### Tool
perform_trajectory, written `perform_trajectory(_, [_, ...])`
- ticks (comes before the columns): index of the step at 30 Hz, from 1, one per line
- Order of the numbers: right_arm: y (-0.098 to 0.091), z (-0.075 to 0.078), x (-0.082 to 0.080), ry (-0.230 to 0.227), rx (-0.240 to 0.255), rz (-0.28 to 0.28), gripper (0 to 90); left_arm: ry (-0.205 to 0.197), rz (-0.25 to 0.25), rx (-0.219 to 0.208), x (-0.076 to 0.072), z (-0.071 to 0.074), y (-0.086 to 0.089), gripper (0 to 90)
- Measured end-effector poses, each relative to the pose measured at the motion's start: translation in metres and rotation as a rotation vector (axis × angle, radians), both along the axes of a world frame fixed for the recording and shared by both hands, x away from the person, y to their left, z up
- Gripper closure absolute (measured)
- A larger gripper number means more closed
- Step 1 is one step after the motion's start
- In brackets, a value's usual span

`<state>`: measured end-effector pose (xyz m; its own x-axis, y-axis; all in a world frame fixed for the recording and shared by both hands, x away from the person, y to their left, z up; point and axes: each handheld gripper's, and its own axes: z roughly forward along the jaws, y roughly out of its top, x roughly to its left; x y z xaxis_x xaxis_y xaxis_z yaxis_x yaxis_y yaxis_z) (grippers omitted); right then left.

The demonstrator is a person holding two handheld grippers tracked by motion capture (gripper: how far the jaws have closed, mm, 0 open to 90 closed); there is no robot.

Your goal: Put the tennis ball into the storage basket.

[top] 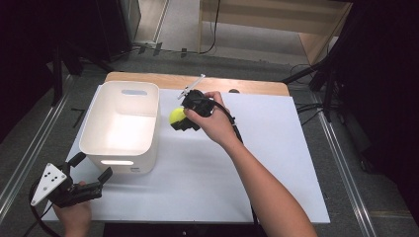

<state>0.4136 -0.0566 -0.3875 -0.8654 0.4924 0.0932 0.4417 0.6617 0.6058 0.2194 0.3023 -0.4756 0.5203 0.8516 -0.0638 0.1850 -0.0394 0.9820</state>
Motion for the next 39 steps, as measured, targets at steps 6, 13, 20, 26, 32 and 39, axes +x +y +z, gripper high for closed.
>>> perform_trajectory(6, [0.003, 0.007, -0.001, -0.012, 0.002, 0.006, 23.9, 0.002, 0.000, -0.004, 0.000, 0.000, 0.000, 0.0])
perform_trajectory(13, [0.009, 0.016, -0.004, -0.021, 0.009, 0.022, 23.8, 0.003, 0.000, -0.005, 0.000, 0.000, 0.000, 0.0])
perform_trajectory(20, [0.012, 0.023, -0.004, -0.028, 0.014, 0.035, 23.9, 0.005, -0.001, -0.004, 0.000, 0.000, 0.000, 0.0])
perform_trajectory(26, [0.016, 0.026, -0.005, -0.030, 0.017, 0.033, 23.9, 0.003, -0.002, -0.005, 0.001, 0.000, -0.001, 0.0])
perform_trajectory(32, [0.023, 0.026, -0.005, -0.036, 0.025, 0.052, 23.9, 0.007, -0.002, -0.005, 0.000, 0.000, 0.000, 0.0])
perform_trajectory(39, [0.029, 0.031, -0.006, -0.044, 0.031, 0.068, 23.8, 0.006, -0.005, -0.004, 0.001, 0.000, 0.000, 0.0])
